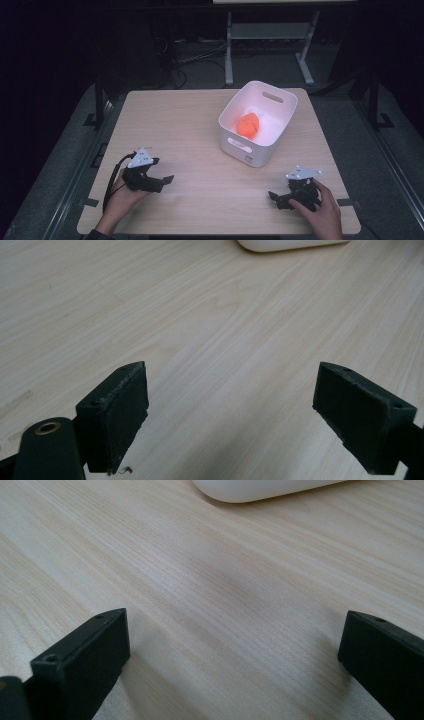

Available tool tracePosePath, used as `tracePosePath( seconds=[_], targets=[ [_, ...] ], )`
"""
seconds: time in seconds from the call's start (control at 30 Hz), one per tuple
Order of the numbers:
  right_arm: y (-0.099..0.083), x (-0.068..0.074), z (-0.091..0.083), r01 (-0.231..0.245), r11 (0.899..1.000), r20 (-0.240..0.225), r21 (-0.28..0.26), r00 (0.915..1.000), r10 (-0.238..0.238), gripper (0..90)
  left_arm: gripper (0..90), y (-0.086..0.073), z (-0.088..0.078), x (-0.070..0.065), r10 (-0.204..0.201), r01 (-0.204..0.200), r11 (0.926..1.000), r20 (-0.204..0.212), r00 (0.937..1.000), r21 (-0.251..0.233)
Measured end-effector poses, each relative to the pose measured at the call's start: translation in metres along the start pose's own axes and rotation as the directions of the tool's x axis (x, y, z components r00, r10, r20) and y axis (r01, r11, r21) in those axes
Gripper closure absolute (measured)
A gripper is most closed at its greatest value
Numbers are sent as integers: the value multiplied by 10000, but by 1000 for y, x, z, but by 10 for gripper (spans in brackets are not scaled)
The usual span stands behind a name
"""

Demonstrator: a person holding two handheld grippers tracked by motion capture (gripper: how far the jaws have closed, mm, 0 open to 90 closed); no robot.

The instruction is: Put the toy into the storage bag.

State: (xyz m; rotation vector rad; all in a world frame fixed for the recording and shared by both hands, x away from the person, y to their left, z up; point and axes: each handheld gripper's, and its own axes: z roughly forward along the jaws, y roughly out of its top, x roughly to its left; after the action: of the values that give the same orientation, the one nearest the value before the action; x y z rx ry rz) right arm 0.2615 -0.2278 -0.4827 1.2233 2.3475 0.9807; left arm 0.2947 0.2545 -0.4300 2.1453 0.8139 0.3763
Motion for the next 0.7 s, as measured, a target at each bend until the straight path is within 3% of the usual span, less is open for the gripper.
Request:
tracePosePath(
  seconds=[0.3,0.7],
  targets=[
    [0,0,0,12,10000,2,8,10000,-12,0,138,-19,-2,-2,-189,189,9998,-119,9998,-16],
    [0,0,0,1,10000,-3,4,10000,-1,0,136,-49,-1,-4,-361,383,9981,-464,9983,486]
  ],
)
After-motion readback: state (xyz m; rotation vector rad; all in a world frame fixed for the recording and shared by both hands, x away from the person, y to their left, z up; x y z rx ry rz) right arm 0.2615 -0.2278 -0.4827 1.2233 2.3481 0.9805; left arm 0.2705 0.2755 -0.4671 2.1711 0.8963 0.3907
